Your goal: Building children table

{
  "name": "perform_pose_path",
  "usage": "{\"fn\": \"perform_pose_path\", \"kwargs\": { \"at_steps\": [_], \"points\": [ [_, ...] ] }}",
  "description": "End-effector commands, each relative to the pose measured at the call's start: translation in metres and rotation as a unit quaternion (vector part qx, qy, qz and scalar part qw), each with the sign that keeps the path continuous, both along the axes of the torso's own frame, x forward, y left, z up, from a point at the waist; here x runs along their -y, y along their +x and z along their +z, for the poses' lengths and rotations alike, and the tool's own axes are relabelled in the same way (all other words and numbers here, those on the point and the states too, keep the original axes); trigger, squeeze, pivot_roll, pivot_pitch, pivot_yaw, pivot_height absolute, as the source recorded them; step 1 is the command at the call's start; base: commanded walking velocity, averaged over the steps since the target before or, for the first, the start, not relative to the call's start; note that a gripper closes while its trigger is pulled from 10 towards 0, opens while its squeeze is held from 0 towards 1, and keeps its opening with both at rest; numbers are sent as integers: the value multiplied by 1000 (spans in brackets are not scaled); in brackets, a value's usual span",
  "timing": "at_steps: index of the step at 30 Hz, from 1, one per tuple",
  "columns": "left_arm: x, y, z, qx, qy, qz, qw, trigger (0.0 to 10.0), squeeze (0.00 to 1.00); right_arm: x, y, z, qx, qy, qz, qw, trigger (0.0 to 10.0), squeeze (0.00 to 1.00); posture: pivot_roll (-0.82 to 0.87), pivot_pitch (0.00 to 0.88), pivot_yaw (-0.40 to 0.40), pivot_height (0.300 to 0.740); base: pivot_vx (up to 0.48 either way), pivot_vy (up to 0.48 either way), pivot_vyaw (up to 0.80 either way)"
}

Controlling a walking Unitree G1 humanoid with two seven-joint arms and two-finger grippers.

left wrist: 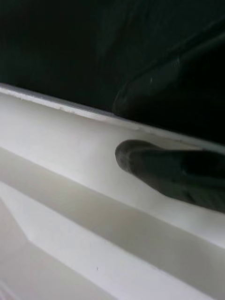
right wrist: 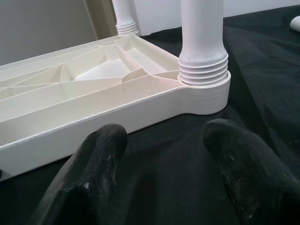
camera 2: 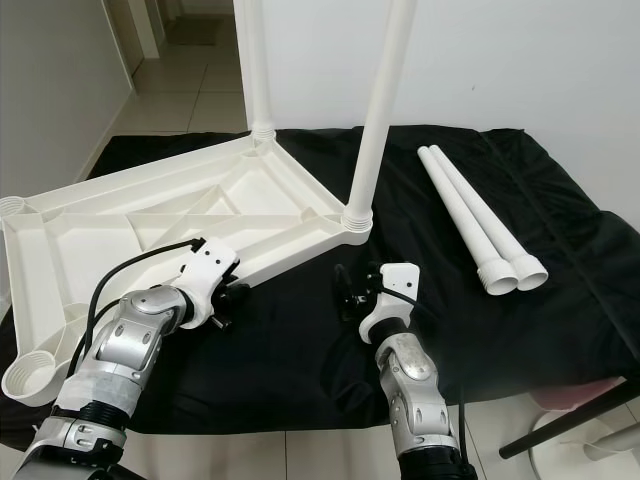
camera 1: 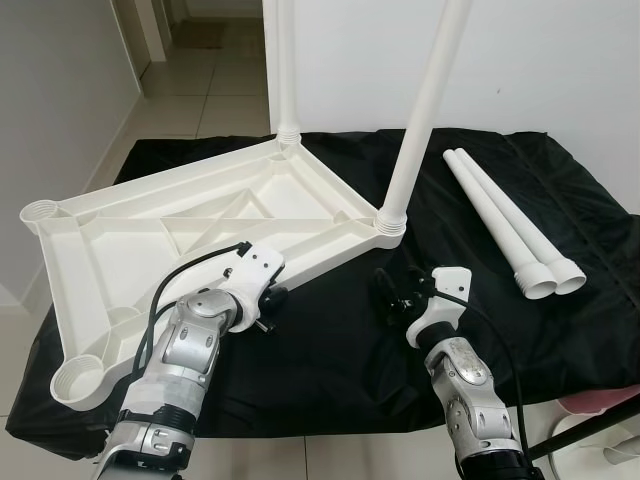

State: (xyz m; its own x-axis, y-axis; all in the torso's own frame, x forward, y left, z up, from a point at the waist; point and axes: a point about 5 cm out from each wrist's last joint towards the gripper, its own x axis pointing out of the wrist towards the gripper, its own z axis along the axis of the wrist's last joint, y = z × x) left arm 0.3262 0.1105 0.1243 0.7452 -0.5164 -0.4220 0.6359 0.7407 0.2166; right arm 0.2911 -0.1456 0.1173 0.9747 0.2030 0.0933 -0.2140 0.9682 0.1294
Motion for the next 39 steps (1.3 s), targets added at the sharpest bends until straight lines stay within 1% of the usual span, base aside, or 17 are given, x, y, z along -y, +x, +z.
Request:
{"fn": "perform_pose_path", "kwargs": {
  "at_steps": [1,3,8,9,11,14,16,17,18,25,28,30,32,33,34,37,39],
  "points": [
    [7,-6,-10,4,-3,37,999,10000,1000,-2,2,-1,0,-3,0,1000,10000,0,-21,0,14,740,0,0,0],
    [17,-15,-8,2,-29,1,1000,10000,1000,-2,2,-1,0,-2,1,1000,10000,0,-21,0,17,740,0,0,0],
    [19,-20,-7,6,-32,-21,999,10000,1000,-2,2,-1,0,-1,0,1000,10000,0,-21,0,17,740,0,0,0],
    [21,-23,-5,-7,-57,-31,998,10000,0,-3,3,-1,-1,0,0,1000,10000,0,-14,0,19,740,0,0,0],
    [23,-31,2,-18,-100,-60,993,10000,0,-3,3,-2,-1,2,0,1000,10000,0,-11,0,20,740,0,0,0],
    [23,-34,4,-18,-111,-71,991,10000,0,-4,3,-2,-2,2,0,1000,10000,0,-11,0,20,740,0,0,0],
    [22,-37,8,-10,-121,-84,989,10000,0,-4,2,-2,-2,3,0,1000,10000,0,-11,0,20,740,0,0,0],
    [19,-42,17,20,-139,-99,985,10000,0,-6,3,-2,-2,4,1,1000,10000,0,-5,1,24,740,0,0,0],
    [18,-44,21,28,-148,-104,983,10000,0,-7,3,-2,-2,5,1,1000,10000,0,-3,2,24,740,0,0,0],
    [14,-49,26,33,-167,-109,979,10000,0,-8,3,-2,-2,7,1,1000,10000,0,2,6,24,740,0,0,0],
    [1,-63,38,20,-237,-131,962,10000,0,-12,3,-3,-3,15,3,1000,10000,0,8,12,22,740,0,0,0],
    [1,-63,38,20,-237,-131,962,10000,0,-12,3,-3,-3,15,3,1000,10000,0,8,12,22,740,0,0,0],
    [-5,-68,42,9,-263,-140,954,10000,0,-13,4,-2,-1,19,3,1000,10000,0,12,12,21,740,0,0,0],
    [-5,-68,42,9,-263,-140,954,10000,0,-13,4,-2,-1,19,3,1000,10000,0,12,12,21,740,0,0,0],
    [-16,-74,46,-5,-281,-149,948,10000,0,-14,5,-1,0,22,3,1000,10000,0,12,12,21,740,0,0,0],
    [-18,-76,47,-8,-285,-151,946,10000,0,-14,5,0,0,23,3,1000,10000,0,12,12,21,740,0,0,0],
    [-25,-77,45,-11,-275,-144,950,10000,0,-14,5,-1,0,21,5,1000,10000,0,21,12,17,740,0,0,0]
  ]
}}
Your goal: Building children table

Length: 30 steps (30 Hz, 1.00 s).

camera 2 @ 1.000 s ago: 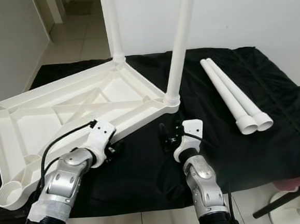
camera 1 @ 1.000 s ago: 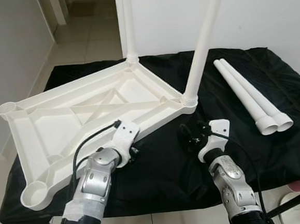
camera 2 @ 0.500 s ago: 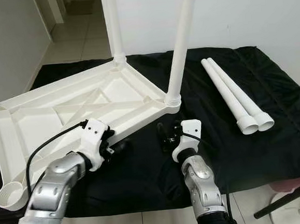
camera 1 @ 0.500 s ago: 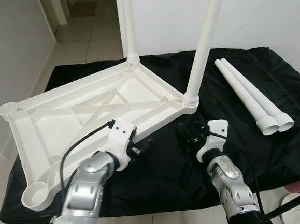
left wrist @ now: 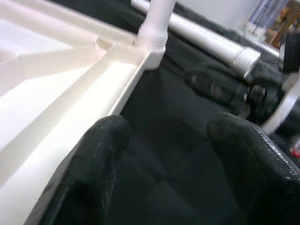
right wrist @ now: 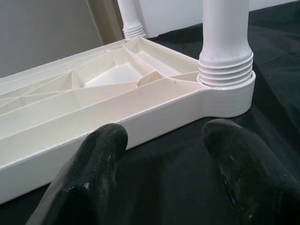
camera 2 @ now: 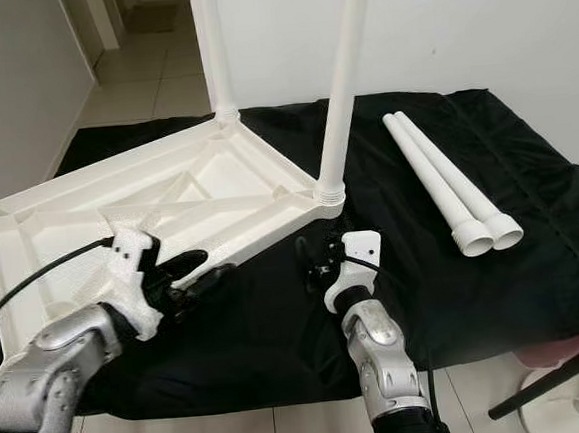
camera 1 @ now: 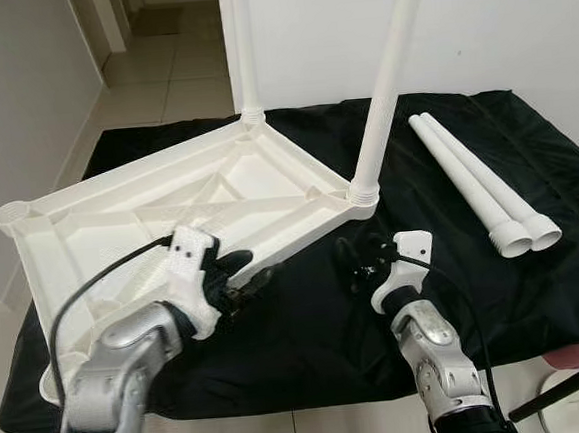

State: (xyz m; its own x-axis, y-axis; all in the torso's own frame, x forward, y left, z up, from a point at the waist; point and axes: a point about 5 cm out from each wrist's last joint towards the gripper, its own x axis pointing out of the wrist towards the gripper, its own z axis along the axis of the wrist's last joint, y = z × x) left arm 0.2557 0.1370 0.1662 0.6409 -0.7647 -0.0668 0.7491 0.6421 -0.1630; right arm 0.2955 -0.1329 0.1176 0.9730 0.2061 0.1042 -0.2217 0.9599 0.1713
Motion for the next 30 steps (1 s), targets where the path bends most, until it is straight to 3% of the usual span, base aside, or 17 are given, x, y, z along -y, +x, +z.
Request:
{"fn": "perform_pose_path", "kwargs": {
  "at_steps": [1,3,13,23,30],
  "points": [
    [1,-7,3,5,-12,-67,998,10000,0,-1,0,-1,-1,-1,1,1000,10000,0,21,12,17,740,0,0,0],
    [-18,-7,-5,-14,18,-49,999,10000,0,-2,0,-2,-2,-4,4,1000,10000,0,22,13,15,740,0,0,0],
    [-65,-7,-15,-52,91,17,994,10000,0,0,1,2,3,-3,1,1000,10000,0,19,14,14,740,0,0,0],
    [-87,1,-13,-48,119,80,988,10000,0,-1,2,3,6,0,0,1000,10000,0,21,15,11,740,0,0,0],
    [-101,9,-23,-34,187,144,971,10000,0,-2,2,3,5,0,2,1000,10000,0,20,13,6,740,0,0,0]
  ]
}}
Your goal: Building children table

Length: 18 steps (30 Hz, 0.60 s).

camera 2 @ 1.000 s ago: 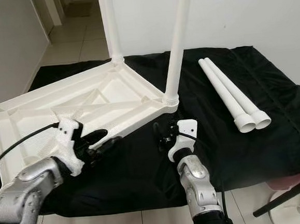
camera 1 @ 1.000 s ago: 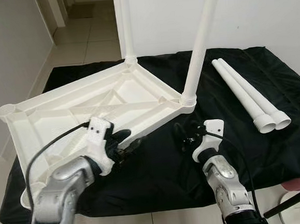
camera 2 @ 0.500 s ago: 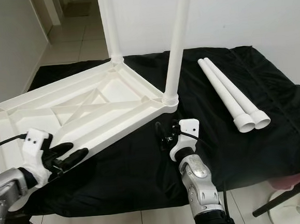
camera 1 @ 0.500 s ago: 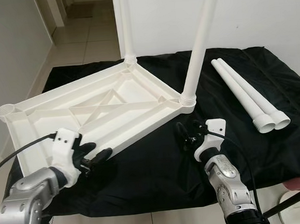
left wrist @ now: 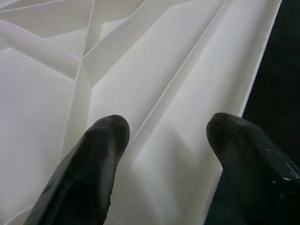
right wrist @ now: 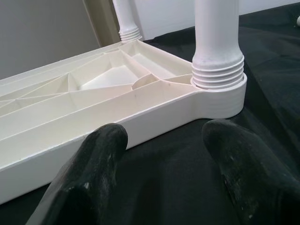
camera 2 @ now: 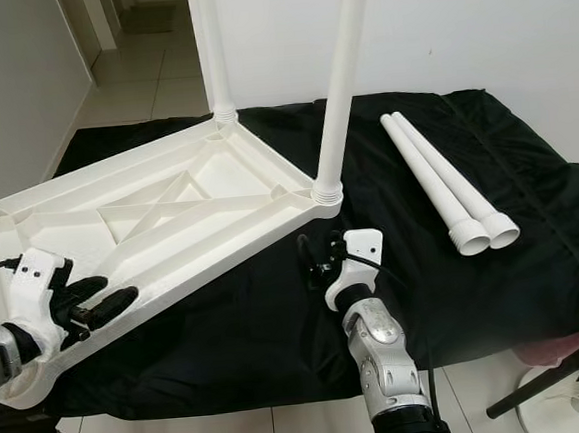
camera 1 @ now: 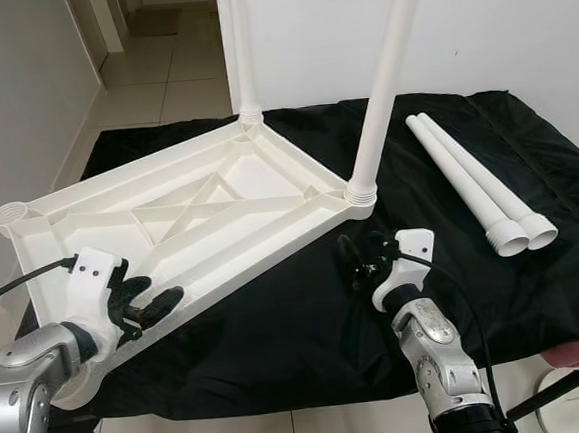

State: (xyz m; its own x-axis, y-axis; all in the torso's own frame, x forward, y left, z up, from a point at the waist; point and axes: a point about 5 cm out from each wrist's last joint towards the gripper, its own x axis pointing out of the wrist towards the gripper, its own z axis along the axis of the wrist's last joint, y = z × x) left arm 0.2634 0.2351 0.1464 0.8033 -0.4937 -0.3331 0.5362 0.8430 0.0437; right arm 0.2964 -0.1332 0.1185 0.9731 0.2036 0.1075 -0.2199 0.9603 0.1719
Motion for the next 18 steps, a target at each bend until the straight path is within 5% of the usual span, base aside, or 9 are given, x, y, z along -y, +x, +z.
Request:
{"fn": "perform_pose_path", "kwargs": {
  "at_steps": [1,11,18],
  "points": [
    [-6,3,-8,-3,37,24,999,10000,0,-3,1,2,3,-1,4,1000,10000,0,21,9,7,740,0,0,0],
    [-5,-3,-19,5,118,20,993,10000,0,-2,0,1,2,-4,6,1000,10000,0,19,4,9,740,0,0,0],
    [13,-16,-28,-2,126,-14,992,10000,0,-3,-1,-1,-1,-5,8,1000,10000,0,17,0,15,740,0,0,0]
  ]
}}
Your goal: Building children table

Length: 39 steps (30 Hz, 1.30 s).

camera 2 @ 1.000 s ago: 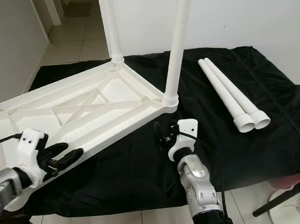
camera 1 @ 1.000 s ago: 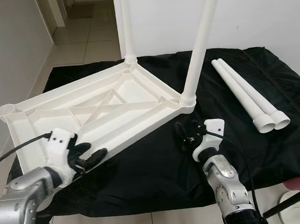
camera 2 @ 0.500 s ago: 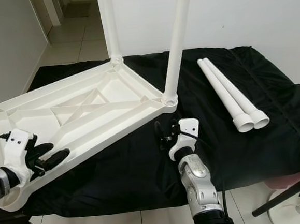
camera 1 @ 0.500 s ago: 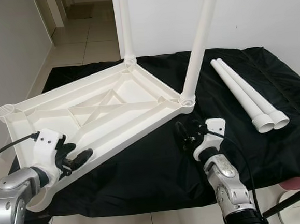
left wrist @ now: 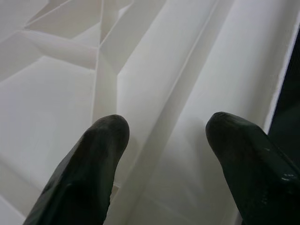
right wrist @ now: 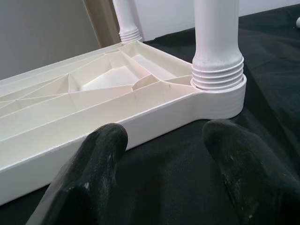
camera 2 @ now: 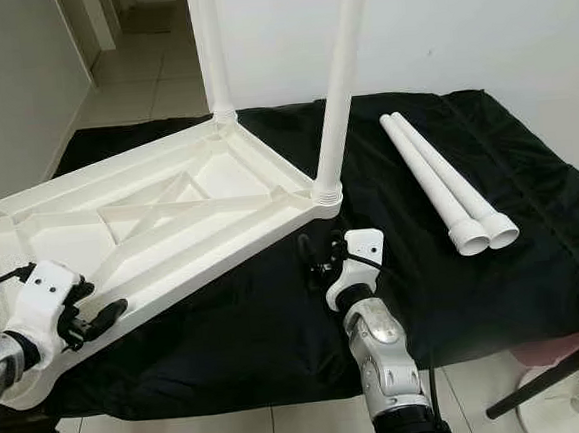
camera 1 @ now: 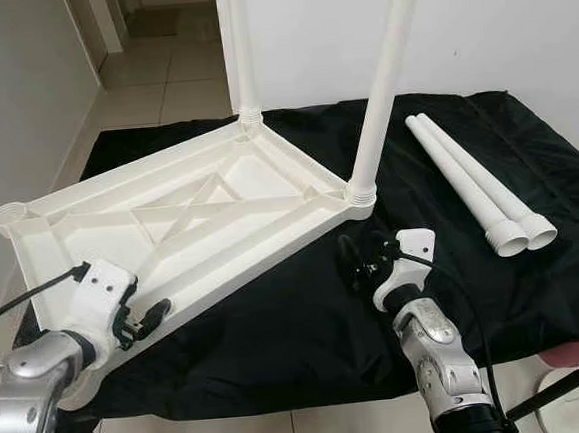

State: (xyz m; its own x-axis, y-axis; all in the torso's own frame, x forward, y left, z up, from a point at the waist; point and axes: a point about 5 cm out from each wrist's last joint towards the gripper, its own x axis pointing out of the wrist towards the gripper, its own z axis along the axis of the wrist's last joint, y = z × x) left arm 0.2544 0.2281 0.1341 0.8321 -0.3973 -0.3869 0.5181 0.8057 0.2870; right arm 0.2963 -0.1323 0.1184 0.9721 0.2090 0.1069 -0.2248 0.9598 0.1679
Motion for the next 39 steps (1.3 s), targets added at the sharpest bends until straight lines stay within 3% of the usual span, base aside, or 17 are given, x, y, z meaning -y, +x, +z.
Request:
{"fn": "perform_pose_path", "kwargs": {
  "at_steps": [1,6,10,18,25,28,35,39],
  "points": [
    [6,-7,-15,-39,2,-13,999,10000,0,-2,-1,-1,-1,-3,5,1000,10000,0,17,0,15,740,0,0,0],
    [29,-15,-21,-49,-23,-45,998,10000,0,-3,0,-2,-2,-2,5,1000,10000,0,23,0,17,740,0,0,0],
    [34,-17,-23,-53,-34,-50,997,10000,0,-4,0,-2,-2,-2,7,1000,10000,0,24,0,18,740,0,0,0],
    [82,-24,-34,-71,-95,-98,988,10000,0,-6,0,-3,-3,1,8,1000,10000,0,23,0,24,740,0,0,0],
    [104,-22,-39,-76,-102,-120,985,10000,0,-7,0,-4,-4,1,6,1000,10000,0,23,0,27,740,0,0,0],
    [120,-18,-35,-67,-116,-140,981,10000,0,-5,2,-6,-10,-5,-13,1000,10000,0,9,0,40,740,0,0,0],
    [130,-14,-31,-53,-118,-153,980,10000,0,2,6,-5,-6,-19,-55,998,10000,0,11,0,40,740,0,0,0],
    [144,-9,-26,-32,-106,-182,977,10000,0,10,18,-3,-7,-26,-109,994,10000,0,12,8,47,740,0,0,0]
  ]
}}
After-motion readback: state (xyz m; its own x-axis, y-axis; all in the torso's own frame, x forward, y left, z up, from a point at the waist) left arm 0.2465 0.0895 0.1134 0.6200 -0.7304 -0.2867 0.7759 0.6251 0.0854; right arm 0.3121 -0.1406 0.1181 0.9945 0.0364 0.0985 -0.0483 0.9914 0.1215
